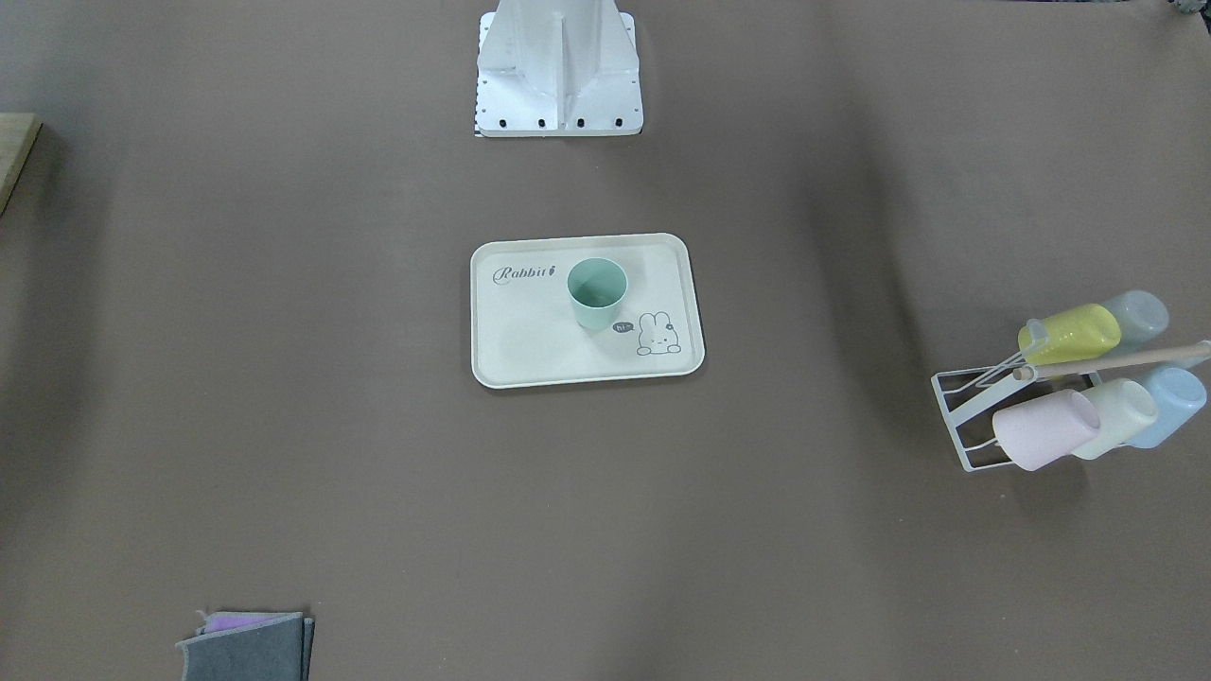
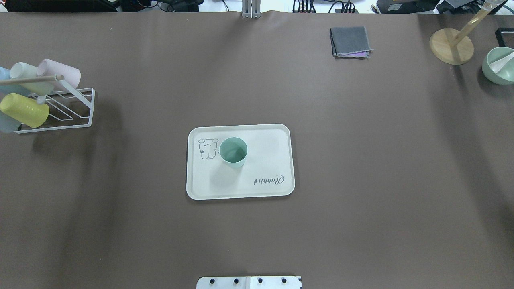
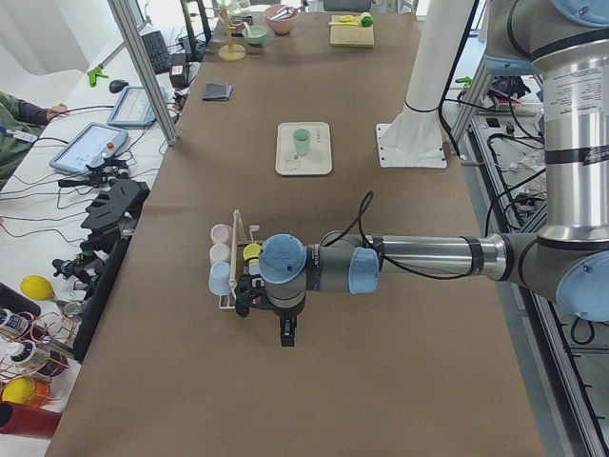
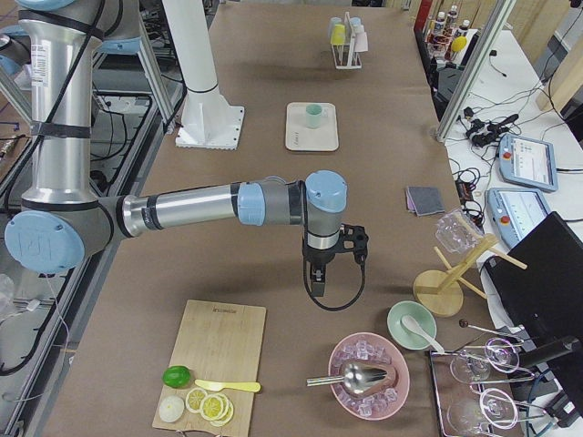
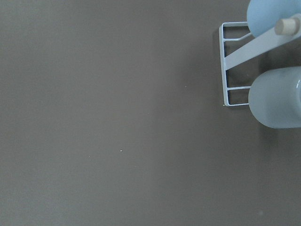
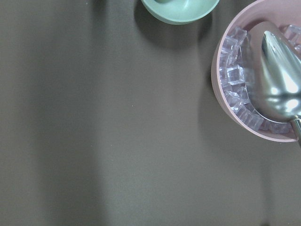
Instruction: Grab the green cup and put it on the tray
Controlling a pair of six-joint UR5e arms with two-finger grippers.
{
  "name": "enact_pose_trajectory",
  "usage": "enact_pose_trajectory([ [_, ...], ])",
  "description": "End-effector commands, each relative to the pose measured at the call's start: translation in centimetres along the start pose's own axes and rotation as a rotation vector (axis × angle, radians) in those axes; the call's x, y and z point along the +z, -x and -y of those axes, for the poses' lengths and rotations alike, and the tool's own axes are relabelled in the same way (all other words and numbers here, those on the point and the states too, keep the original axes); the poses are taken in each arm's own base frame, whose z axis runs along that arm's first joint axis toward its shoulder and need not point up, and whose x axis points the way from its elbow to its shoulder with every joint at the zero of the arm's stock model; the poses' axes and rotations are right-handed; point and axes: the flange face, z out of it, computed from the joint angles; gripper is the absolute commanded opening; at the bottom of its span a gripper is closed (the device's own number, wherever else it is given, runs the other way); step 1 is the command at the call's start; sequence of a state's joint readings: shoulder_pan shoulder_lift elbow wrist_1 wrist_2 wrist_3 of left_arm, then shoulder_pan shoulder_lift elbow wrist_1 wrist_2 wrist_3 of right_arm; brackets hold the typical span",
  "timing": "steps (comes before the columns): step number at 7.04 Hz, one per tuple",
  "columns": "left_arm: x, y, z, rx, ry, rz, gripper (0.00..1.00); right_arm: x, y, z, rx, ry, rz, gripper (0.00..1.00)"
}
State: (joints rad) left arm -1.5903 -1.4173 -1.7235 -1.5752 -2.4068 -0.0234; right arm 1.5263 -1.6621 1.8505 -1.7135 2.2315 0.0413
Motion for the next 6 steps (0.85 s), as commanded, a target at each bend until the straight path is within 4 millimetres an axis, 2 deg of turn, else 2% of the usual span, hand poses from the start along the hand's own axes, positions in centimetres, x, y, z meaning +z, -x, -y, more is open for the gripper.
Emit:
enact_pose_trajectory([
  [1,0.2,0.3,-0.2,-0.006,0.005,0.000,0.98,0.1,-0.1,-0.2,0.003,0.003,0.000,1.00],
  [5,0.8,1.0,-1.1,-0.022,0.020,0.000,0.98,0.3,-0.2,-0.4,0.006,0.007,0.003,1.00],
  [6,0.9,1.0,-1.3,-0.023,0.021,0.000,0.98,-0.3,0.3,0.1,-0.005,-0.006,0.004,1.00],
])
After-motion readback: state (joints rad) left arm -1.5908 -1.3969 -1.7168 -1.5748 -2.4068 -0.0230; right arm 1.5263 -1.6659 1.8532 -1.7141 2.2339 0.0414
